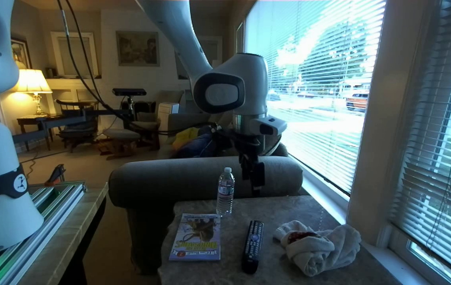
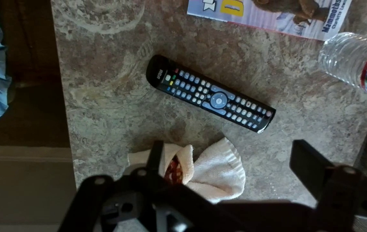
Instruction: Rotate the black remote control then press one button.
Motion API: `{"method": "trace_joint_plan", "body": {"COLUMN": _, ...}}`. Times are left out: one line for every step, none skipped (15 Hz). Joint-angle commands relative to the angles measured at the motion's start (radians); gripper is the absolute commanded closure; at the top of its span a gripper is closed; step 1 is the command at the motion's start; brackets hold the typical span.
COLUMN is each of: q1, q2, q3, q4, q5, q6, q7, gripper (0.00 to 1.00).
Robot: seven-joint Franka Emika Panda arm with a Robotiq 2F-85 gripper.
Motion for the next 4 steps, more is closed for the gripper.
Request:
{"method": "trace_joint_plan", "body": {"q1": -0.01, "q2": -0.005, "q3": 0.01, "q4": -0.004, "q5": -0.012, "q6": -0.003, "q7": 0.012, "gripper": 0.0}}
{"method": "trace_joint_plan", "body": {"q1": -0.009, "q2": -0.006, "q3": 0.009, "q4": -0.005, "q5": -0.012, "q6": -0.003, "q7": 0.013, "gripper": 0.0}}
{"method": "trace_joint_plan", "body": {"q1": -0.009, "q2": -0.007, "q3": 0.009, "q4": -0.005, "q5": -0.012, "q6": -0.003, "q7": 0.014, "gripper": 0.0}}
{"method": "trace_joint_plan", "body": {"q1": -0.009, "q2": -0.007, "q3": 0.009, "q4": -0.005, "q5": -0.012, "q6": -0.003, "q7": 0.014, "gripper": 0.0}}
